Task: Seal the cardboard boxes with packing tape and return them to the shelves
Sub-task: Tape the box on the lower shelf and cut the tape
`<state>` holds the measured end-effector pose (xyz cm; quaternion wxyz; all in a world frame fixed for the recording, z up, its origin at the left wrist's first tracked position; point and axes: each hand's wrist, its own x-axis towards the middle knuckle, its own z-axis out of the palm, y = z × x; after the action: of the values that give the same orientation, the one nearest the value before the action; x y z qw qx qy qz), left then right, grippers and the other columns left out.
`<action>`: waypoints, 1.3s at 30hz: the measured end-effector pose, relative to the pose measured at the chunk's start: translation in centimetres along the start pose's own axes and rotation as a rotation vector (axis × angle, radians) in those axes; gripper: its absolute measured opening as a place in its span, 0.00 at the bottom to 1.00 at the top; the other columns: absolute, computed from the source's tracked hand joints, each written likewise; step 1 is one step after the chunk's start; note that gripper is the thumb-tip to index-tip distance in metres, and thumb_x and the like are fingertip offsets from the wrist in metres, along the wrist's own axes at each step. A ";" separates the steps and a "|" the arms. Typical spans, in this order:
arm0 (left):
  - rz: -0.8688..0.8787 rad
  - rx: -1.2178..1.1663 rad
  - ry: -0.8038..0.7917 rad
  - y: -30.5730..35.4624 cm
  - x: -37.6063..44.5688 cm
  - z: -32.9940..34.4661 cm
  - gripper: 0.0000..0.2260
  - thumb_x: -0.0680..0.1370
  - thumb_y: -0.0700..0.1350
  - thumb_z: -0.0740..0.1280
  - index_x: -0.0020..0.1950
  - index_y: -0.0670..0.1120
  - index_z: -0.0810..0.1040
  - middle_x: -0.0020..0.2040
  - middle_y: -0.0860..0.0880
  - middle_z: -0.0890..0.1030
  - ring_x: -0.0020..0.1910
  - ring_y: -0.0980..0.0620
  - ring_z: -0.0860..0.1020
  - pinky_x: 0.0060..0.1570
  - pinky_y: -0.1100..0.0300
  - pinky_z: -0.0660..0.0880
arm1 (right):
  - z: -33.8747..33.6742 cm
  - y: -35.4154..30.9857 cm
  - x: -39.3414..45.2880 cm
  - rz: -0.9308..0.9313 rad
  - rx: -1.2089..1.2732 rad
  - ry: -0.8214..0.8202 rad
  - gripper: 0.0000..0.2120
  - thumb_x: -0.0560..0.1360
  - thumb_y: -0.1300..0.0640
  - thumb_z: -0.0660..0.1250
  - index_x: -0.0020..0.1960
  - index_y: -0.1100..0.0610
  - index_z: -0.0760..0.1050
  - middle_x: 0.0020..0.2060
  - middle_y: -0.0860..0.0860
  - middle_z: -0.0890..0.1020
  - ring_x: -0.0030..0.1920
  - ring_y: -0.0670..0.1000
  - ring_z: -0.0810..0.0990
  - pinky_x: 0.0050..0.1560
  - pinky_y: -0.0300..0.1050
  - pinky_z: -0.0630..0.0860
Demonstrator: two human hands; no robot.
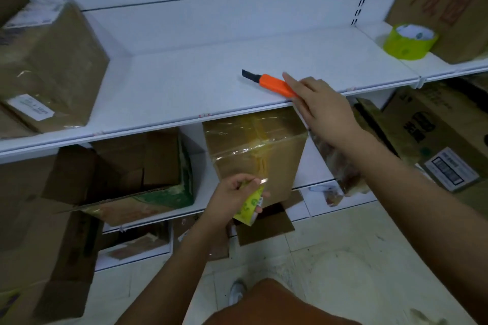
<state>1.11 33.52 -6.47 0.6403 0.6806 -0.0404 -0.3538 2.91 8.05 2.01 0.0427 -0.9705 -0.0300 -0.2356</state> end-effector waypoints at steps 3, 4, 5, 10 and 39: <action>-0.003 0.005 -0.018 2.0 -1.3 -0.4 0.11 0.81 0.42 0.65 0.56 0.35 0.80 0.45 0.39 0.86 0.36 0.43 0.83 0.36 0.55 0.82 | 1.8 0.7 4.0 0.046 -0.089 -0.050 0.20 0.83 0.55 0.59 0.74 0.54 0.70 0.59 0.58 0.81 0.57 0.63 0.75 0.50 0.53 0.71; 0.001 -0.007 -0.025 2.6 -1.7 -0.4 0.11 0.82 0.43 0.65 0.56 0.36 0.80 0.46 0.39 0.86 0.36 0.43 0.83 0.37 0.55 0.82 | 2.0 0.9 5.0 0.093 -0.106 -0.075 0.19 0.83 0.54 0.59 0.74 0.53 0.70 0.61 0.58 0.80 0.61 0.64 0.74 0.54 0.54 0.69; 0.004 -0.020 -0.028 3.1 -2.0 -0.4 0.11 0.82 0.43 0.65 0.57 0.36 0.80 0.46 0.39 0.86 0.38 0.42 0.82 0.39 0.54 0.82 | 1.9 0.8 5.7 0.133 -0.125 -0.081 0.20 0.83 0.53 0.59 0.74 0.53 0.69 0.65 0.58 0.79 0.64 0.64 0.72 0.58 0.55 0.68; 0.076 0.091 0.036 4.6 -3.2 -0.4 0.11 0.83 0.43 0.64 0.56 0.36 0.81 0.43 0.40 0.86 0.36 0.42 0.78 0.33 0.57 0.79 | -1.7 -5.1 1.5 0.023 0.342 -0.019 0.25 0.82 0.44 0.61 0.75 0.52 0.65 0.66 0.51 0.73 0.62 0.49 0.73 0.60 0.46 0.72; 0.350 1.384 0.340 7.3 -1.5 -14.0 0.23 0.76 0.66 0.65 0.70 0.64 0.72 0.61 0.52 0.83 0.48 0.51 0.82 0.47 0.55 0.78 | 1.1 4.1 -4.8 0.913 0.601 -0.029 0.09 0.78 0.55 0.69 0.42 0.59 0.79 0.38 0.54 0.81 0.38 0.51 0.77 0.37 0.40 0.70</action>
<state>10.37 44.79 -0.27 0.1085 0.9583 -0.2627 -0.0294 -0.54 3.93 -1.50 0.4157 -0.8330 0.3278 -0.1607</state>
